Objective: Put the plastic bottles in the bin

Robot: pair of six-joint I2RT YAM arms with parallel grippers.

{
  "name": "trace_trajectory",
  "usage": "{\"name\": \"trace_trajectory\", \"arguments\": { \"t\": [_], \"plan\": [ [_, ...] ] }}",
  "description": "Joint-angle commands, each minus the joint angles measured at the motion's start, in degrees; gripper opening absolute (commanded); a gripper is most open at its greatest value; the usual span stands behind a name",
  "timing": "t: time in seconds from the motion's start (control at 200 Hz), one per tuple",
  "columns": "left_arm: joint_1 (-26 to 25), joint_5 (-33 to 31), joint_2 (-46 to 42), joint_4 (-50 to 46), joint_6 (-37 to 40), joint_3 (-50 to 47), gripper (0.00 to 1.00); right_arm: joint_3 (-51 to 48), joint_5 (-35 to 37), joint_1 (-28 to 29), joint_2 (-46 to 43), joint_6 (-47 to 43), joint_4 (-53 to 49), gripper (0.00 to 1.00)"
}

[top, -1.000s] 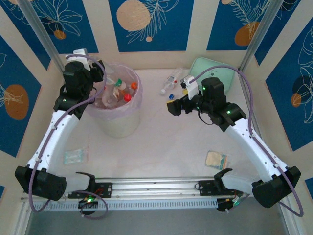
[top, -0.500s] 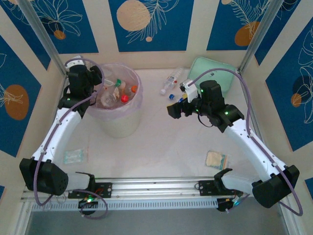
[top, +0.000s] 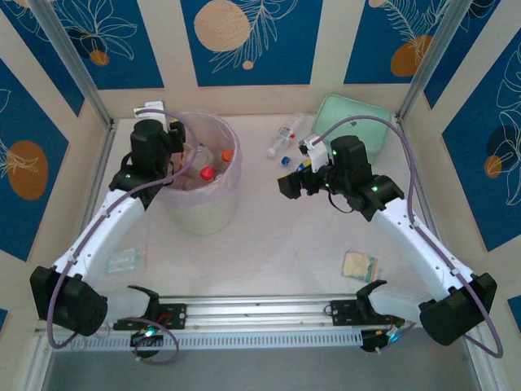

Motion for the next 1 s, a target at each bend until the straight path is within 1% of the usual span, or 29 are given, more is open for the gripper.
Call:
{"name": "trace_trajectory", "arguments": {
  "t": [0.0, 0.135, 0.255, 0.3, 0.39, 0.45, 0.535, 0.575, 0.615, 0.67, 0.745, 0.855, 0.905, 0.996],
  "plan": [
    [-2.7, 1.4, 5.0, -16.3, 5.3, -4.2, 0.26, -0.5, 0.1, -0.2, 0.4, 0.8, 0.4, 0.99],
    [-3.4, 1.2, 6.7, -14.8, 4.5, -5.9, 0.25, -0.8, 0.3, -0.3, 0.3, 0.9, 0.0, 0.99],
    [-3.0, 5.3, 8.0, -13.7, 2.0, -7.0, 0.24, -0.7, 0.9, -0.3, 0.2, 1.2, -0.5, 0.99],
    [-2.9, 7.0, 8.9, -13.6, 1.2, -7.2, 0.26, -0.7, 1.0, -0.5, 0.2, 1.3, -0.5, 0.99],
    [-2.8, 8.2, 10.3, -14.1, 0.1, -6.9, 0.31, -0.7, 1.0, -1.0, 0.0, 1.4, -0.7, 0.99],
    [-2.9, 8.8, 10.6, -14.4, -0.1, -6.7, 0.38, -0.9, 1.0, -1.3, -0.1, 1.6, -0.8, 0.99],
    [-2.9, 9.1, 9.7, -15.3, 0.4, -6.0, 0.57, -0.9, 0.9, -1.9, -0.1, 1.7, -1.0, 0.99],
    [-2.8, 9.1, 8.7, -16.2, 0.9, -4.9, 0.61, -0.9, 0.7, -2.2, -0.1, 1.9, -1.2, 0.99],
    [-2.9, 8.8, 7.7, -17.9, 2.0, -3.1, 0.62, -0.8, 0.7, -2.7, 0.0, 2.1, -1.3, 0.99],
    [-2.7, 8.2, 6.5, -21.4, 3.0, 1.0, 0.64, -0.7, 0.6, -3.4, 0.2, 2.6, -1.6, 0.99],
    [-2.6, 9.2, 5.2, -25.3, 4.5, 7.0, 0.73, -0.7, 0.1, -4.6, 0.6, 3.6, -1.9, 0.99],
    [-2.7, 11.2, 5.6, -31.6, 6.4, 16.7, 0.91, -0.6, -0.4, -6.1, 1.5, 5.1, -1.9, 1.00],
    [-2.6, 11.5, 6.0, -33.4, 7.0, 20.3, 0.94, -0.4, -0.4, -6.6, 1.9, 5.6, -2.2, 1.00],
    [-2.5, 11.8, 6.3, -35.2, 7.8, 25.2, 0.95, -0.4, -0.8, -7.2, 2.2, 5.9, -2.6, 0.99]
  ]
}}
